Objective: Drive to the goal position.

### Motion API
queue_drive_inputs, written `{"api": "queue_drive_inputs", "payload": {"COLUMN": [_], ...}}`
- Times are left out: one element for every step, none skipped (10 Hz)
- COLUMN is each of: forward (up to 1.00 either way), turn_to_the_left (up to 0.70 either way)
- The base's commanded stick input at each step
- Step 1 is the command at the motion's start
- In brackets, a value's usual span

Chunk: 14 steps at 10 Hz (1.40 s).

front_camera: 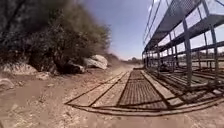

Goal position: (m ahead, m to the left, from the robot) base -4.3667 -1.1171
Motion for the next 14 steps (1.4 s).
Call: {"api": "queue_drive_inputs", "payload": {"forward": [0.69,0.69,0.69,0.69,0.69,0.69,0.69,0.69,0.69,0.69,0.69,0.69,0.69,0.69], "turn_to_the_left": [-0.02,0.0,0.0,0.0,0.0,0.0,0.0,0.0,0.0,0.0,0.0,0.0,0.0,0.0]}}
